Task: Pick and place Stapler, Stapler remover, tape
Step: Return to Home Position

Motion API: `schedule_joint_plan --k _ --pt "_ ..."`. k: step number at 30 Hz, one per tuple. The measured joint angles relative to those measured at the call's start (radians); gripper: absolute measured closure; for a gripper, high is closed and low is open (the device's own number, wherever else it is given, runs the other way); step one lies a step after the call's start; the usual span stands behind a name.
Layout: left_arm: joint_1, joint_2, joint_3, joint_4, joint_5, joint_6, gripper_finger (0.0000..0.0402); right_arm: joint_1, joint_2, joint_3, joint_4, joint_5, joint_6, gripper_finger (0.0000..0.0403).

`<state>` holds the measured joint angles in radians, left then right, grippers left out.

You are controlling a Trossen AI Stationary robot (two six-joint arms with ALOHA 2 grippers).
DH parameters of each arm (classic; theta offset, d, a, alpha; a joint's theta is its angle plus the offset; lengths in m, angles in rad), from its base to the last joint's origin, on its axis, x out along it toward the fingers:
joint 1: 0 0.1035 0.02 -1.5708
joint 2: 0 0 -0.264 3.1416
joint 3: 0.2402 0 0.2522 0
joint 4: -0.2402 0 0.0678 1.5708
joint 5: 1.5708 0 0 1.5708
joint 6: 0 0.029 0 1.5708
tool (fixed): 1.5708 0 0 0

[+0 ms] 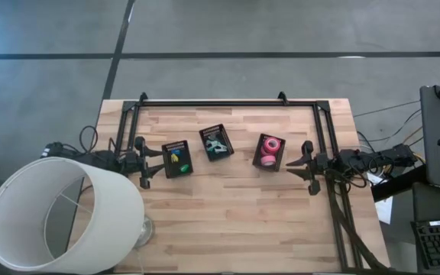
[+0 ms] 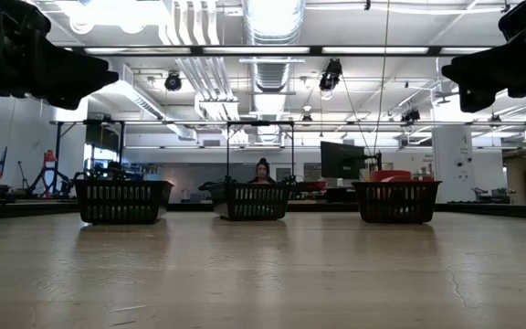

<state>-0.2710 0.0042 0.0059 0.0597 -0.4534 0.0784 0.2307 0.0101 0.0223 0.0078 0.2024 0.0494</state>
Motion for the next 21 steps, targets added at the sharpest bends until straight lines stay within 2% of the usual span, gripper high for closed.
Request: schedule_joint_plan --k 8,21 --pt "0.0 0.0 0.0 0.0 0.0 0.0 0.0193 0.0 0.0 0.0 0.0 0.0 0.0 0.0335" --pt "0.001 0.0 0.0 0.0 0.0 0.0 0.0193 0.0 0.0 0.0 0.0 0.0 0.0 0.0314"
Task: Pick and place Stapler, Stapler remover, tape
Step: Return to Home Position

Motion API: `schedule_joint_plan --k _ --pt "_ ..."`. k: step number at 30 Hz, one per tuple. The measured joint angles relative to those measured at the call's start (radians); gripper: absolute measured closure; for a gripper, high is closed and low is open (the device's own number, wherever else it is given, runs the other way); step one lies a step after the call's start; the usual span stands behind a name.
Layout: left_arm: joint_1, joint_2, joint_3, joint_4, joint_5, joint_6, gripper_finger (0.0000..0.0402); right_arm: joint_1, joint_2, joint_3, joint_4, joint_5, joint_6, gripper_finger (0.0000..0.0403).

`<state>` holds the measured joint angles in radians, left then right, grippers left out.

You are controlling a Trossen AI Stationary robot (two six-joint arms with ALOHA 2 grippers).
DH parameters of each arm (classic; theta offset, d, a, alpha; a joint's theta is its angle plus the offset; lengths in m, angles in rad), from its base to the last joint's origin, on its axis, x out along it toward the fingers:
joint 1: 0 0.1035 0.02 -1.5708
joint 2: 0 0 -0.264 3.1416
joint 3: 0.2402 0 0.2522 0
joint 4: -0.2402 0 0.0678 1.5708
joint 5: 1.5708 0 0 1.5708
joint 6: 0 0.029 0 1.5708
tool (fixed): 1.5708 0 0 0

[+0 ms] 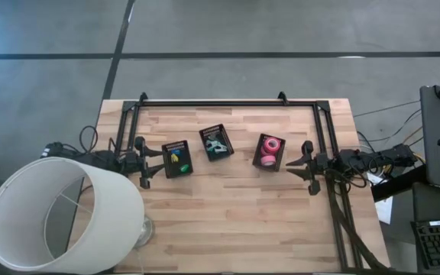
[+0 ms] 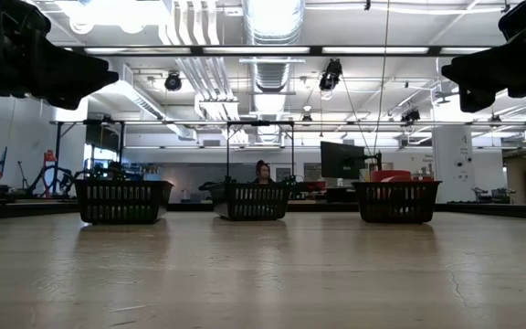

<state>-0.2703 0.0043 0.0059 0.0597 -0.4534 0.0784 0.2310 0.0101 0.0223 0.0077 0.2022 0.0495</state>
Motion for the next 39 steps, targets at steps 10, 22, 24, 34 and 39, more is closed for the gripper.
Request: schedule_joint_plan --k 10,22,24,34,39 --pt "0.0 0.0 0.0 0.0 0.0 0.0 0.0193 0.0 0.0 0.0 0.0 0.0 0.0 0.0314" --pt "0.0 0.0 0.0 0.0 0.0 0.0 0.0193 0.0 0.0 0.0 0.0 0.0 0.0 0.0335" --pt "-0.001 0.0 0.0 0.0 0.0 0.0 0.0193 0.0 0.0 0.0 0.0 0.0 0.001 0.0334" --pt "-0.001 0.0 0.0 0.0 0.0 0.0 0.0193 0.0 0.0 0.0 0.0 0.0 0.001 0.0317" --pt "-0.001 0.0 0.0 0.0 0.0 0.0 0.0193 0.0 0.0 0.0 0.0 0.0 0.0 0.0311"
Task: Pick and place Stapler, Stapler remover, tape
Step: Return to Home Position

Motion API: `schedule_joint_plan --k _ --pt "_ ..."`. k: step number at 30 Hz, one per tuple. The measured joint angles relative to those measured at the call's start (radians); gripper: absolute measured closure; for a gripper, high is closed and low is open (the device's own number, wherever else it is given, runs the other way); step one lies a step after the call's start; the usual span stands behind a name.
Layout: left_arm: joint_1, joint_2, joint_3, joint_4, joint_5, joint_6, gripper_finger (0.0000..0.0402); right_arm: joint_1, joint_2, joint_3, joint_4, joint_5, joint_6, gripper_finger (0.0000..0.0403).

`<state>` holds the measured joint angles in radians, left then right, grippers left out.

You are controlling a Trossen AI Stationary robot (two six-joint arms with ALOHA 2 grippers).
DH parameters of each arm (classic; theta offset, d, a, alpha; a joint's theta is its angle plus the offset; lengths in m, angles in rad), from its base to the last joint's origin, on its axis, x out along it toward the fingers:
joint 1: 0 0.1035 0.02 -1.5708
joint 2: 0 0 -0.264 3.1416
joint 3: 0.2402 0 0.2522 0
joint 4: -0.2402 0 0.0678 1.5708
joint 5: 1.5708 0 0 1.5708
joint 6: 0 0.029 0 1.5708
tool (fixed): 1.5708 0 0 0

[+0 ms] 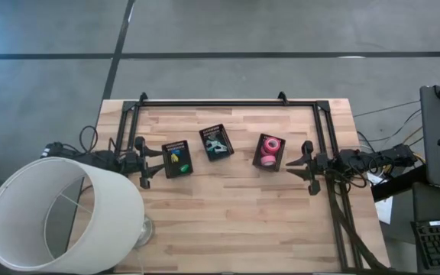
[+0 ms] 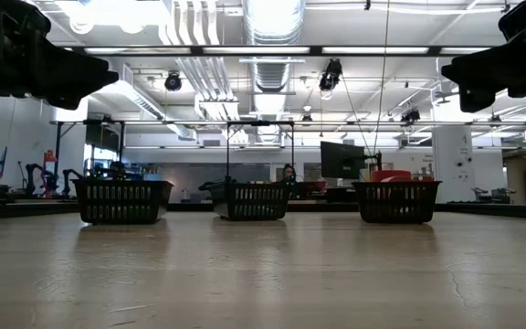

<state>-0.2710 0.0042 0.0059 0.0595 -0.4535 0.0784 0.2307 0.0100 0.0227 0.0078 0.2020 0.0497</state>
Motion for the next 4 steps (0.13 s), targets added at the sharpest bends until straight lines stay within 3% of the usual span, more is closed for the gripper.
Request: schedule_joint_plan --k 4 --pt "0.0 0.0 0.0 0.0 0.0 0.0 0.0193 0.0 0.0 0.0 0.0 0.0 0.001 0.031"
